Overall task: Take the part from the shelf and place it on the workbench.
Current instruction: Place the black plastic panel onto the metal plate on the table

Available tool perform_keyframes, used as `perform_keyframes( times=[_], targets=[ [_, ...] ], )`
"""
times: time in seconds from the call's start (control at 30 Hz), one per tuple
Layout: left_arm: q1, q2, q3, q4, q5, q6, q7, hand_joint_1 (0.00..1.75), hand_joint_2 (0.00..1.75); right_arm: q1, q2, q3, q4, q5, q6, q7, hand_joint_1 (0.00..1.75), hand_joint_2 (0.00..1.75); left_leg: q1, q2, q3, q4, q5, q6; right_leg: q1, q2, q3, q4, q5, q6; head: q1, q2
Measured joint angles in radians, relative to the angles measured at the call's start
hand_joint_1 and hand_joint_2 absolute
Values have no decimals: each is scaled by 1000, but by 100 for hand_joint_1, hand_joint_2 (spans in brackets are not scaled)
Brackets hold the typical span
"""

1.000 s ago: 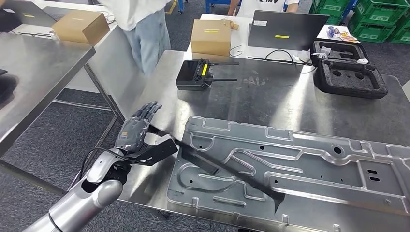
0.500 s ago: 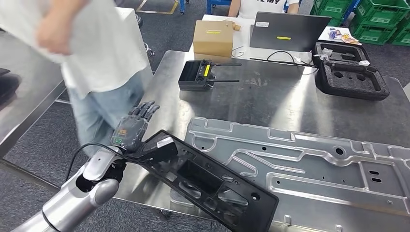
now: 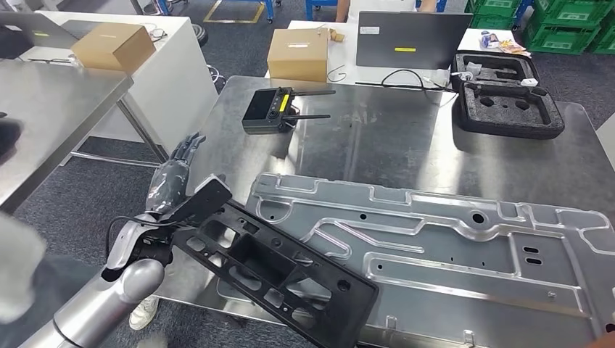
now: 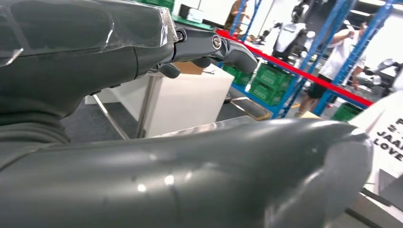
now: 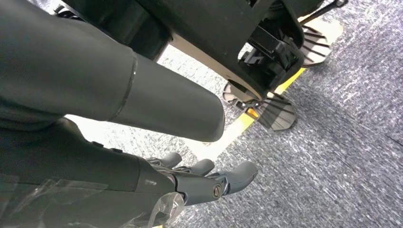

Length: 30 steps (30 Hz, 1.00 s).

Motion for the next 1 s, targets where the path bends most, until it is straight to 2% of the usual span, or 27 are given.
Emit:
perform_keyframes(
  times=[0.03,0.07,0.13,0.17,0.2,0.27,0.3,0.33,0.37,0.4,0.47,0.5,0.53,0.57,0.63,0.67,0.7,0.73,0.8,0.83,0.87,0.9,0.97,1.0],
  targets=[
    [6,3,5,0,-1,2,2,0,0,0,0,1,0,-4,0,0,0,0,-7,0,6,-3,6,9,6,0,-3,0,2,-4,0,0],
    [11,6,9,-1,-4,4,6,0,0,0,-1,3,0,-9,0,0,0,0,-14,0,32,-46,28,21,13,0,-5,0,5,-8,0,0],
    [16,21,19,-7,-19,6,19,0,0,0,0,5,0,-21,0,-1,0,0,-33,2,118,-197,82,57,22,0,-7,0,10,-15,1,0],
    [18,29,25,-12,-26,7,26,0,0,0,0,5,0,-26,0,-2,0,0,-41,5,149,-257,101,71,22,0,-8,-1,13,-16,2,0],
    [21,40,32,-15,-32,8,33,0,0,0,-1,5,0,-31,0,-2,0,0,-49,8,167,-293,111,81,21,-1,-10,-1,16,-16,2,0],
    [32,60,45,-20,-36,9,46,0,0,1,-4,6,0,-39,0,-4,0,0,-57,10,168,-309,122,85,16,-4,-12,-4,23,-8,1,0],
    [39,70,52,-22,-36,10,51,0,0,1,-6,6,0,-44,0,-4,0,0,-54,10,168,-318,131,84,17,-5,-13,-6,25,-3,0,0],
    [47,78,58,-24,-35,11,55,0,0,1,-7,6,0,-47,0,-4,0,0,-49,10,168,-329,142,83,18,-6,-17,0,15,3,1,0],
    [55,85,65,-27,-33,13,58,0,0,2,-9,7,0,-51,0,-4,0,0,-43,11,167,-339,154,81,20,-6,-27,23,-9,9,2,0],
    [64,91,73,-30,-31,14,61,0,0,3,-12,8,0,-55,1,-4,0,0,-38,12,163,-346,165,78,19,-6,-43,68,-49,15,4,0],
    [84,102,88,-36,-26,19,65,0,0,5,-16,13,0,-61,2,-4,0,0,-36,12,150,-348,177,76,11,-7,-81,195,-133,30,7,0],
    [95,108,95,-38,-23,22,66,0,0,6,-19,16,0,-64,2,-4,0,0,-34,12,142,-347,182,73,7,-7,-90,243,-155,36,8,0],
    [107,113,103,-40,-21,26,67,0,0,7,-23,18,0,-67,2,-3,0,0,-32,12,135,-346,188,69,3,-8,-83,258,-157,41,8,0],
    [119,120,111,-40,-18,31,69,0,0,8,-27,20,0,-70,2,-3,0,0,-29,12,127,-344,193,64,0,-9,-55,232,-141,46,8,0],
    [141,135,129,-41,-14,42,71,0,0,9,-33,21,0,-77,2,-3,0,0,-23,12,113,-336,200,54,-7,-11,40,92,-96,56,8,0],
    [151,143,138,-43,-12,47,72,0,0,8,-35,21,0,-79,2,-4,0,0,-21,13,107,-331,202,49,-7,-8,80,29,-78,54,9,0],
    [159,152,147,-45,-10,50,72,0,0,9,-37,22,0,-81,1,-4,0,0,-22,12,101,-326,205,43,-7,-6,102,-11,-69,50,8,0],
    [166,159,156,-47,-8,53,72,0,0,9,-38,22,0,-82,1,-5,0,0,-23,12,96,-321,210,37,-6,-3,107,-25,-68,41,8,0],
    [179,170,170,-49,-6,56,71,0,0,10,-40,23,0,-83,0,-6,0,0,-22,10,88,-318,220,25,-4,-1,94,-21,-58,20,7,0],
    [187,175,176,-50,-5,57,71,0,0,10,-40,23,0,-85,0,-6,0,0,-20,10,81,-312,215,20,-4,-1,87,-21,-54,9,6,0],
    [196,179,182,-51,-2,60,71,0,0,10,-40,23,0,-87,0,-6,0,0,-19,9,70,-291,194,15,-5,-2,79,-21,-46,-1,5,0],
    [205,184,189,-52,4,65,72,0,0,10,-41,23,0,-91,0,-6,0,0,-17,9,55,-250,156,10,-5,-3,69,-22,-38,-10,4,0],
    [227,194,208,-55,22,83,73,0,0,12,-43,23,0,-100,0,-5,0,0,-16,9,15,-113,60,2,-2,-4,51,-21,-24,-21,1,0],
    [241,199,219,-55,34,93,73,0,0,14,-45,23,0,-106,0,-5,0,0,-15,9,1,-49,29,0,0,-4,43,-21,-18,-23,1,0]
  ],
)
